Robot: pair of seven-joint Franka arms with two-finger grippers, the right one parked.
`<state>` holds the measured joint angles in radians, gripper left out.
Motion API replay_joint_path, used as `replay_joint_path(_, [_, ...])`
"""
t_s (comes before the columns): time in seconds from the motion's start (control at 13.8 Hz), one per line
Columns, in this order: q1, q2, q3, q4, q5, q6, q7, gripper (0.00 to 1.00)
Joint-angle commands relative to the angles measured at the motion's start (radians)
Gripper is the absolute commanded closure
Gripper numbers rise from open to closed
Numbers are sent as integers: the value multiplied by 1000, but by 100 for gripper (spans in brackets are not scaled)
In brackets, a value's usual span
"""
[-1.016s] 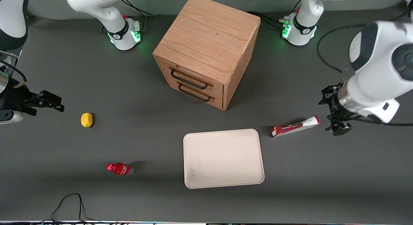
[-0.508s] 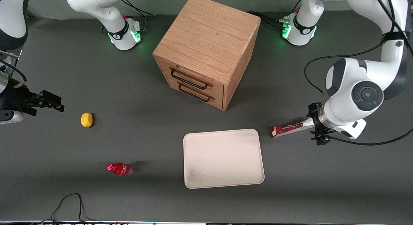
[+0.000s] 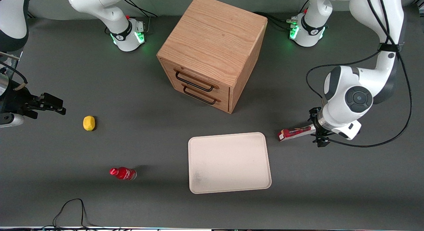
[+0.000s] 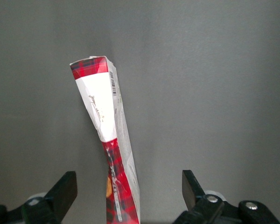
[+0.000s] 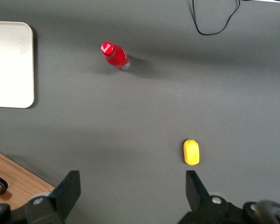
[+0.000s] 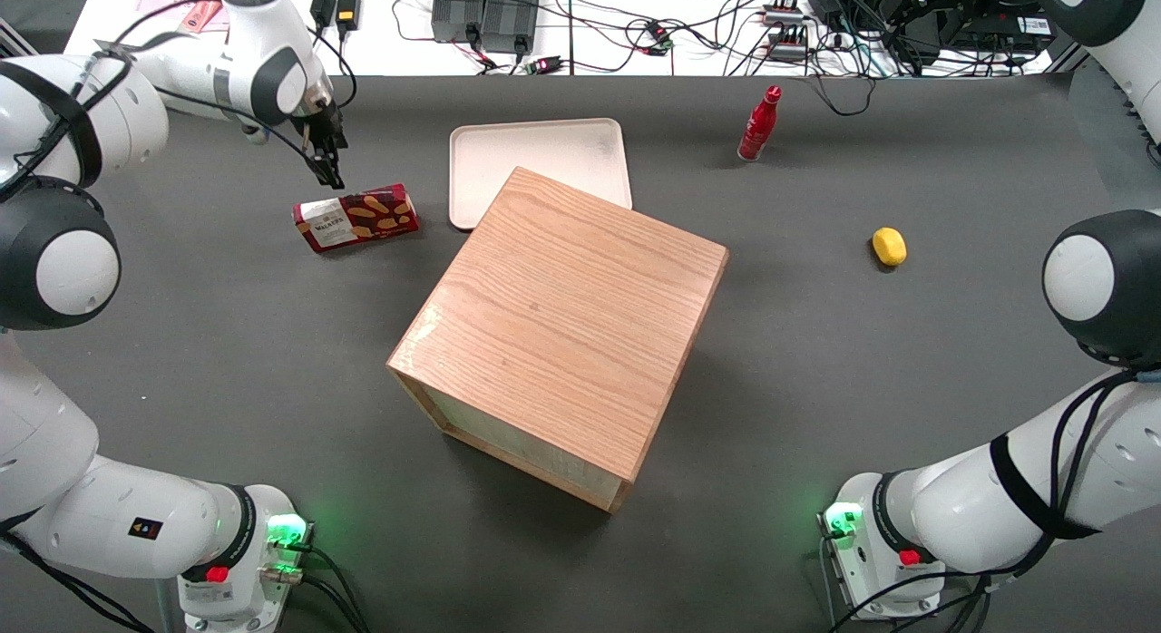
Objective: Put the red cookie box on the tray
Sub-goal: 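Close the left gripper on the end of the red cookie box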
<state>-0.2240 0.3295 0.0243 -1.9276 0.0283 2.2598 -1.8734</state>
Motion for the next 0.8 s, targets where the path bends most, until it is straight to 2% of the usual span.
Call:
replay_joint_path(0.0, [-2,-30,2,-106,16,102,-46,0])
replay_joint_path(0.73, [-5,86,3,-142,22,297,-73,0])
